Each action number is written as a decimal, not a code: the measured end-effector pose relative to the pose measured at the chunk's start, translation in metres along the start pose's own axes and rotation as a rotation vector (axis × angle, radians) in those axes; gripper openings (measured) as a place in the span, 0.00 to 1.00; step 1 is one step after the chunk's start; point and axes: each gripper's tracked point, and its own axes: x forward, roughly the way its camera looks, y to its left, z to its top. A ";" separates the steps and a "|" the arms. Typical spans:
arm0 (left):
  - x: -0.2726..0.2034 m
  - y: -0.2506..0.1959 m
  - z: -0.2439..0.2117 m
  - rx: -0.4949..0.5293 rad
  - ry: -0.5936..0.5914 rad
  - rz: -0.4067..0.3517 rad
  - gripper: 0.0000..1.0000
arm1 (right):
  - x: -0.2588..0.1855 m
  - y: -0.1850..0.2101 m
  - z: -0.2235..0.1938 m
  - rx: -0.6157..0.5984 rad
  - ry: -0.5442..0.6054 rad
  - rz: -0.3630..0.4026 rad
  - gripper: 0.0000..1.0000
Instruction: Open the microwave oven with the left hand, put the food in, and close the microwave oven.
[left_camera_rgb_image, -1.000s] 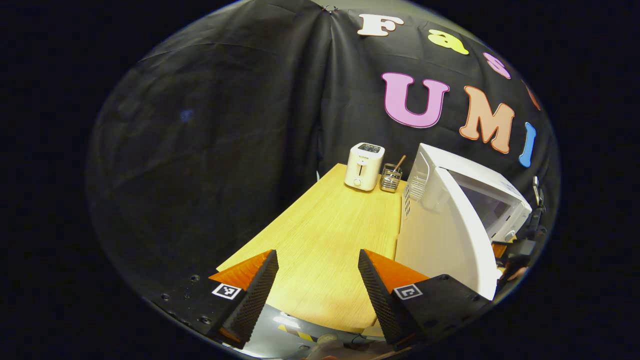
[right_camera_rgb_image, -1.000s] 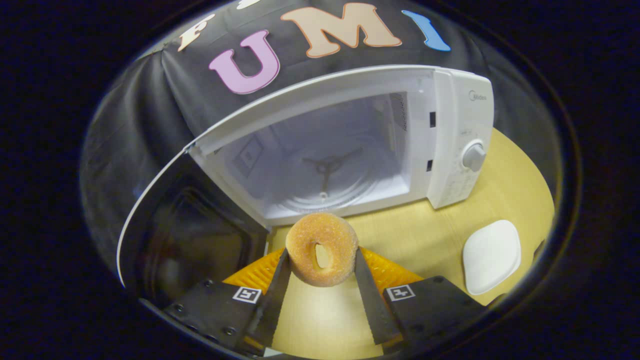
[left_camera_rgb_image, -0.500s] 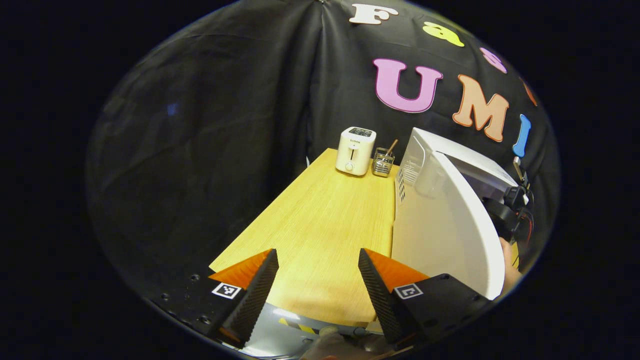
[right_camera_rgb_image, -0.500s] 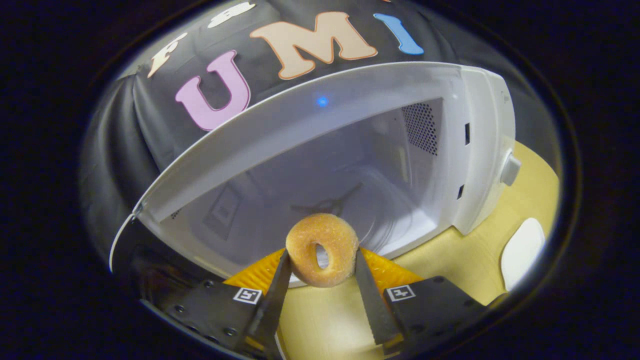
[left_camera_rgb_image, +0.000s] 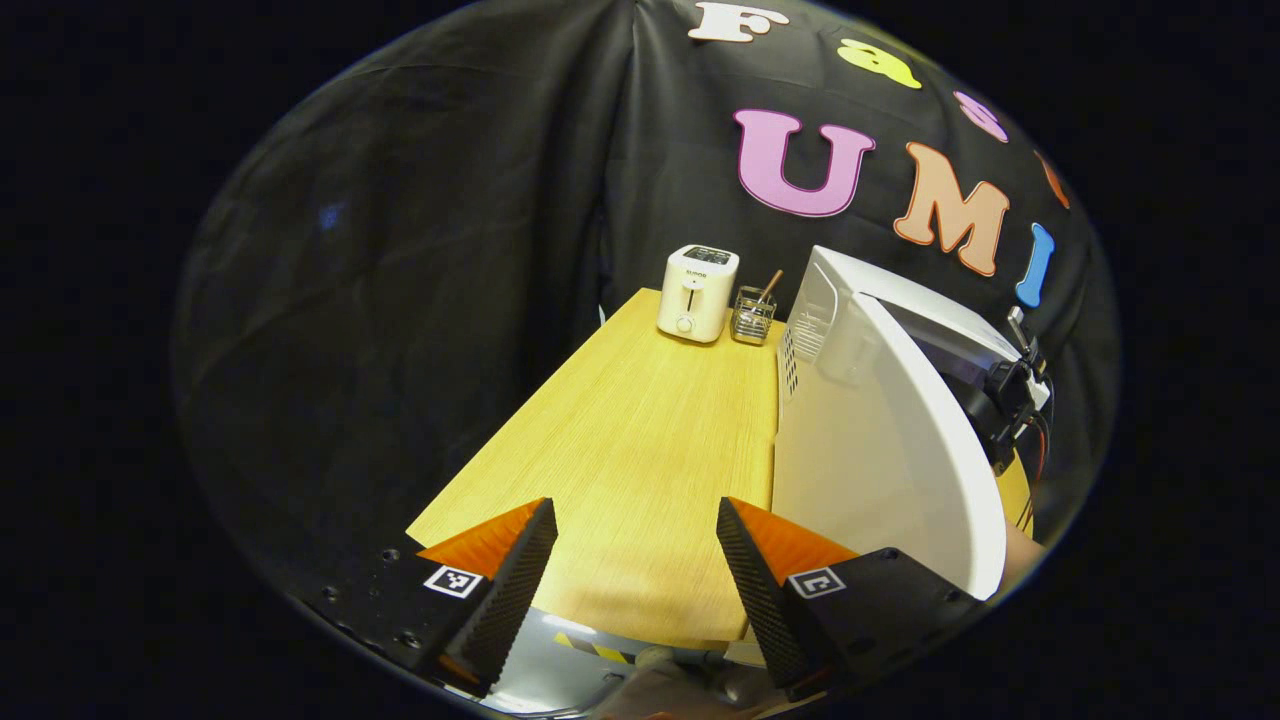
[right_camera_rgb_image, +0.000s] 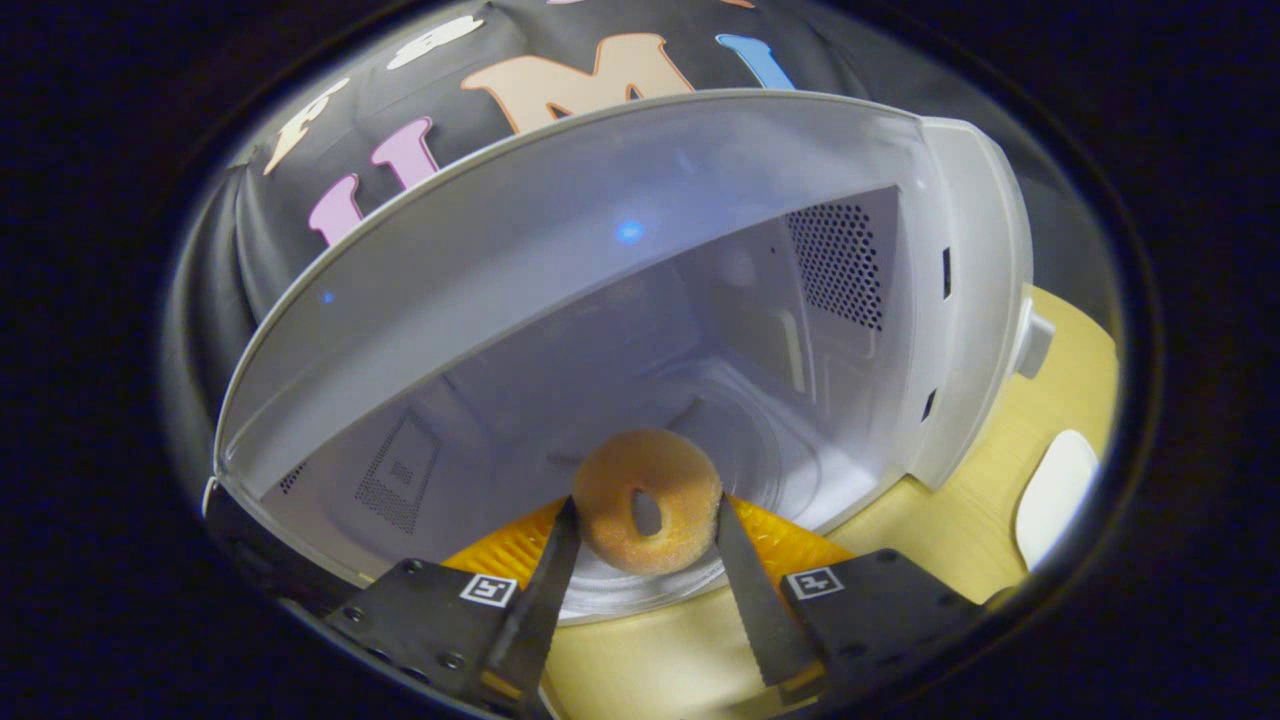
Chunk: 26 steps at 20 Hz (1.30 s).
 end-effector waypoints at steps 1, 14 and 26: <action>0.000 -0.001 0.000 -0.001 0.000 0.000 0.95 | -0.001 0.001 0.000 0.003 0.002 0.007 0.77; -0.001 -0.016 -0.008 -0.028 0.020 -0.057 0.95 | -0.066 -0.015 0.024 -0.059 -0.027 0.057 0.91; -0.011 -0.050 -0.021 0.083 0.051 -0.243 0.80 | -0.188 -0.054 0.051 -0.196 -0.061 0.052 0.99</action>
